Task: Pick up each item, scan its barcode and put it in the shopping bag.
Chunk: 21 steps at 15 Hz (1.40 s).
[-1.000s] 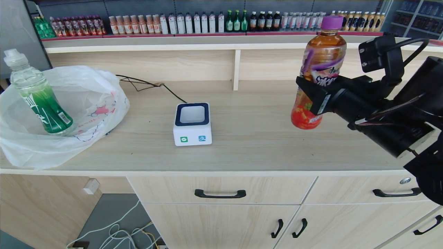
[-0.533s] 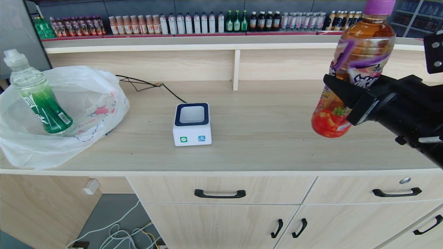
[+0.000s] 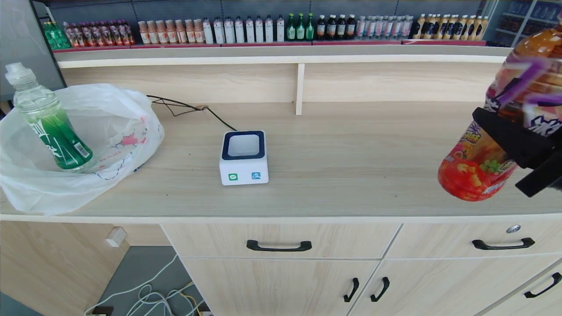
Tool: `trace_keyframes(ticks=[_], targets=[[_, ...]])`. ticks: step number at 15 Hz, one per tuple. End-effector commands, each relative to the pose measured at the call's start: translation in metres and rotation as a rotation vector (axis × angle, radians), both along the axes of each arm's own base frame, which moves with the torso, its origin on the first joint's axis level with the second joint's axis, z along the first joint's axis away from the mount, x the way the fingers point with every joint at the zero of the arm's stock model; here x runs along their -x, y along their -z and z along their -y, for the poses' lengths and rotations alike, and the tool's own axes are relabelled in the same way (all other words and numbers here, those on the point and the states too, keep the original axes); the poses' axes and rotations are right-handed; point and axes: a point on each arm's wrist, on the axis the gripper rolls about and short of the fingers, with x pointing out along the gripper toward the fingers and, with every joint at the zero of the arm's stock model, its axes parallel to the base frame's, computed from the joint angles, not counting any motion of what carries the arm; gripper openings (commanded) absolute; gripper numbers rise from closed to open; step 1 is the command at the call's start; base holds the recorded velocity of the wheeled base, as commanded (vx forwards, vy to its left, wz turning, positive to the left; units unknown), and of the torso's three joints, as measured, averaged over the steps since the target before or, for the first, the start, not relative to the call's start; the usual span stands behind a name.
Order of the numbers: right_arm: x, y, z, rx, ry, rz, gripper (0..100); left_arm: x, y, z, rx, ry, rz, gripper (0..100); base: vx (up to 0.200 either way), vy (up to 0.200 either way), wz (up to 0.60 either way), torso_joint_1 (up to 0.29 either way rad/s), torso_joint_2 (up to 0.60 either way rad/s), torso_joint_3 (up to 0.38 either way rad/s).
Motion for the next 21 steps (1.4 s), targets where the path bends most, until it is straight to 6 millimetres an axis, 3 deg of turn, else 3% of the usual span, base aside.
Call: trace_keyframes(ticks=[1, 5, 10, 21], targets=[[0.014, 0.001, 0.007, 0.002, 0.002, 0.025, 0, 0.000, 0.000, 0.000, 0.000, 0.000, 0.000, 100, 0.000, 0.000, 0.00, 0.000, 0.00, 0.000], [0.021, 0.011, 0.011, 0.056, 0.012, 0.029, 0, 0.000, 0.000, 0.000, 0.000, 0.000, 0.000, 100, 0.000, 0.000, 0.00, 0.000, 0.00, 0.000], [0.037, 0.027, -0.001, 0.207, -0.070, 0.062, 0, 0.000, 0.000, 0.000, 0.000, 0.000, 0.000, 100, 0.000, 0.000, 0.00, 0.000, 0.00, 0.000], [0.056, 0.043, -0.027, 0.661, -0.159, 0.327, 0, 0.000, 0.000, 0.000, 0.000, 0.000, 0.000, 100, 0.000, 0.000, 0.00, 0.000, 0.00, 0.000]])
